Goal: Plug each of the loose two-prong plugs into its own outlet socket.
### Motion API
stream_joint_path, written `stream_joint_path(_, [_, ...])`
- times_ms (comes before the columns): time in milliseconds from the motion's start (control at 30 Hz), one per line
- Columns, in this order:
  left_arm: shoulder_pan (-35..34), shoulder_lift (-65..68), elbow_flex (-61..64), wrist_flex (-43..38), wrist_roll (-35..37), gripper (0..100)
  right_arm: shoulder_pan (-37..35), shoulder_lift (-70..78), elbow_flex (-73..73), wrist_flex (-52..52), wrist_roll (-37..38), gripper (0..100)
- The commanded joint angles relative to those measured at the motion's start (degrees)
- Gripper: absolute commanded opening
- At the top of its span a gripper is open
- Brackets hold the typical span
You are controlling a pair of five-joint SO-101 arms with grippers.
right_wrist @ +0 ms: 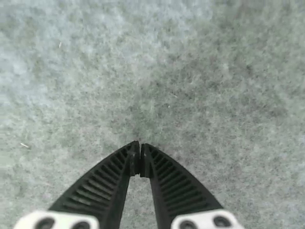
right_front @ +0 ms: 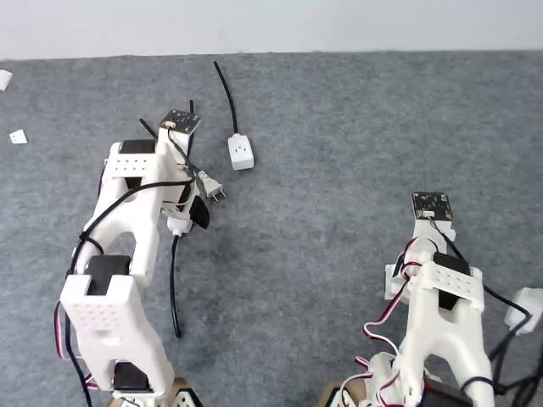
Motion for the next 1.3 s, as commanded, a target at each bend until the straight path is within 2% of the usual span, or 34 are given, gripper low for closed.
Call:
stream_joint_path(0, [-0.53, -2.55, 0.66, -3.08, -0.7, 28, -0.48, 0.04, -3.52, -0.75, 0.79, 1.0])
stream_joint_path(267, [0.79, -1.23, 2.59, -3.16, -0.18, 27, -0.48, 0.04, -3.52, -0.75, 0.79, 1.0])
stream_joint_path(600, [2.29, 6.42, -7.16, 2.9, 0.0, 1, -0.48, 0.04, -3.52, -0.75, 0.79, 1.0])
stream_joint_path(933, [2.73, 0.26, -22.46, 26.73, 18.99, 1, -0.48, 0.04, -3.52, -0.75, 0.79, 1.0])
stream_joint_path(1133, [3.43, -2.29, -17.36, 27.08, 31.91, 1, -0.4, 0.04, -3.52, -0.75, 0.79, 1.0])
stream_joint_path(1267, [5.63, -3.69, -11.56, 26.99, 34.73, 1, -0.4, 0.04, -3.52, -0.75, 0.79, 1.0])
